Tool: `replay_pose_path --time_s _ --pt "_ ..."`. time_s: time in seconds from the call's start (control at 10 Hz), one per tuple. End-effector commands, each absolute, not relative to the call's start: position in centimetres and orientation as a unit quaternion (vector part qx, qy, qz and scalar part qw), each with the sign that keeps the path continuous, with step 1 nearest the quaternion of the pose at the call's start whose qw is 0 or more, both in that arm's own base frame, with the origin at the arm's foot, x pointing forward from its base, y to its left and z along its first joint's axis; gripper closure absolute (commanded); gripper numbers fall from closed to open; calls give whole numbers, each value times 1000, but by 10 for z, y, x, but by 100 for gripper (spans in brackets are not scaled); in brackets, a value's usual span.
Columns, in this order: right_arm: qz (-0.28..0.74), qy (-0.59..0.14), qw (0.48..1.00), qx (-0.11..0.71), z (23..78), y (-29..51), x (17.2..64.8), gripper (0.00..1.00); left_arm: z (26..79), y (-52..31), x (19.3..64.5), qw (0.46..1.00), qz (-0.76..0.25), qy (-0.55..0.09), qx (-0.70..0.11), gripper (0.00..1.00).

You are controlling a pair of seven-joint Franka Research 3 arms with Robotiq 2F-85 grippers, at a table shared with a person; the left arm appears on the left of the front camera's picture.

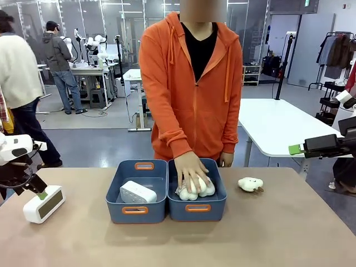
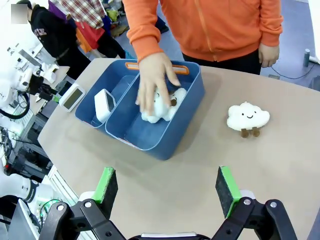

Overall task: Sort the digital clocks into the basket.
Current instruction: Pick up the Digital clock from the table and place it into the empty Plastic storage basket.

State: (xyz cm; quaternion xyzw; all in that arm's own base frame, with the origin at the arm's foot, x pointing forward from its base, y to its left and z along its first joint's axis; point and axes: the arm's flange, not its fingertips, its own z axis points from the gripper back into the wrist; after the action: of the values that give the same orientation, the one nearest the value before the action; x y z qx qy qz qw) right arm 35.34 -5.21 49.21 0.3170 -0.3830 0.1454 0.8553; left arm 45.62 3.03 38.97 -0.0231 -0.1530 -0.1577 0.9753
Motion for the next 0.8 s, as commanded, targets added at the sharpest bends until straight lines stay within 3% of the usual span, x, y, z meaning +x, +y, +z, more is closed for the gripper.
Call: replay_pose_path --time_s 0.0,0.4,0.5,0.6,0.7 --pt "147 -385 853 321 491 -53 355 0 379 26 474 980 -132 -145 -36 0" --pt "147 -385 853 321 491 -53 355 0 340 32 489 989 -95 -111 -1 0" --pt "147 -385 853 321 491 -53 355 0 331 34 493 991 -95 -93 -9 17" --pt "147 -385 853 321 491 -53 355 0 328 36 494 990 -100 -92 -23 59" --pt "147 -385 853 321 491 -53 355 0 327 36 494 989 -110 -97 -32 77"
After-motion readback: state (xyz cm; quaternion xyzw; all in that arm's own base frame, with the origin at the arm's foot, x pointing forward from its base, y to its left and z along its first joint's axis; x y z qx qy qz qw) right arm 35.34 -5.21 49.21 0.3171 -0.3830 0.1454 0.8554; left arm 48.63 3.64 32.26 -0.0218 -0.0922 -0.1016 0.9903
